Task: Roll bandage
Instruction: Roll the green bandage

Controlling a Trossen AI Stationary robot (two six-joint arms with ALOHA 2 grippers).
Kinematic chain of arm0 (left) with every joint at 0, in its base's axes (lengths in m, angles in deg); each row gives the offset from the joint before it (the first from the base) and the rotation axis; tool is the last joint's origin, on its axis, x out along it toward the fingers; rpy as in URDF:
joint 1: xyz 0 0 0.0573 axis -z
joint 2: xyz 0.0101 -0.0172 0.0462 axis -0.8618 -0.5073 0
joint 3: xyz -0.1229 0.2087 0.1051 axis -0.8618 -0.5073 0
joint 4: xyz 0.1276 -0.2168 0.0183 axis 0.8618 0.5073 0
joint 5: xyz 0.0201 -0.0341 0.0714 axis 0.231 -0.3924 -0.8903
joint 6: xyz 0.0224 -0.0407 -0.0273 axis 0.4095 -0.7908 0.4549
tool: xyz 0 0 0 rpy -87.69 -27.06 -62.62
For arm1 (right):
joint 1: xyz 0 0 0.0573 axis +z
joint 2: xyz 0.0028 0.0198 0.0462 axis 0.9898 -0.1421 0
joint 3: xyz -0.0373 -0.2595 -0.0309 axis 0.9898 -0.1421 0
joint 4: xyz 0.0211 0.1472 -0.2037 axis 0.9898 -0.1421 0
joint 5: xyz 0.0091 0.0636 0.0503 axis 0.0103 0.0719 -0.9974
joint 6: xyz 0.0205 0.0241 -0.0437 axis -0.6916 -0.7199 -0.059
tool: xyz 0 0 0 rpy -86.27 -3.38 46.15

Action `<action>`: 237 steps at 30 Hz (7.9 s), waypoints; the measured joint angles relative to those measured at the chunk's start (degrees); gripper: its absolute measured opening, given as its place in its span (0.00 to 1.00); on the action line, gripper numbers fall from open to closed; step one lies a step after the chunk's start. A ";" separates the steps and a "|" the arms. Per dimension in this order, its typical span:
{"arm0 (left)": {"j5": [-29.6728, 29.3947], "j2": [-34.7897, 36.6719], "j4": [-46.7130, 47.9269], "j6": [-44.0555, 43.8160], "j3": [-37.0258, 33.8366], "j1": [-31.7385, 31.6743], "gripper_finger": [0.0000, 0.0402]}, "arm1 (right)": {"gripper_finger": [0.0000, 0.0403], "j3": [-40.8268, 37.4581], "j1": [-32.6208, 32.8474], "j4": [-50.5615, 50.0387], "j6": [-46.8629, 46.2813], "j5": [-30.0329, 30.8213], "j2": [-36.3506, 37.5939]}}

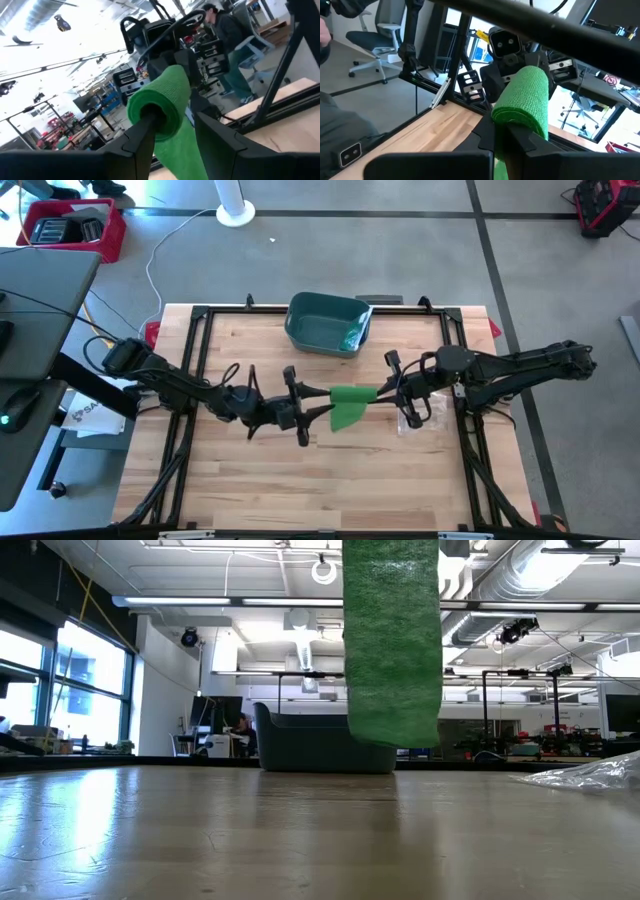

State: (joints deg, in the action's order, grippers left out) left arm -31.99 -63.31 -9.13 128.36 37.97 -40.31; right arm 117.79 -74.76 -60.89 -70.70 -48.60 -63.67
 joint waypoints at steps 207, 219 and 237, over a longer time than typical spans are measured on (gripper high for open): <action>-1.95 -12.39 -19.72 -40.47 -17.59 -7.63 0.03 | 0.00 26.01 -6.24 -43.70 -14.45 11.50 -14.59; -9.72 -12.37 -31.02 -35.96 -17.57 -9.64 0.03 | 0.00 25.99 2.57 -46.29 -10.57 -8.62 -23.72; -8.34 -12.33 -17.99 -39.10 -17.48 -10.06 0.03 | 0.00 26.29 5.86 -29.99 -8.33 10.97 -14.64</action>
State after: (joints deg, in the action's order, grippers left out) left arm -40.33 -75.63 -27.12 89.26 20.49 -50.37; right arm 144.08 -68.90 -90.88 -79.03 -37.64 -78.31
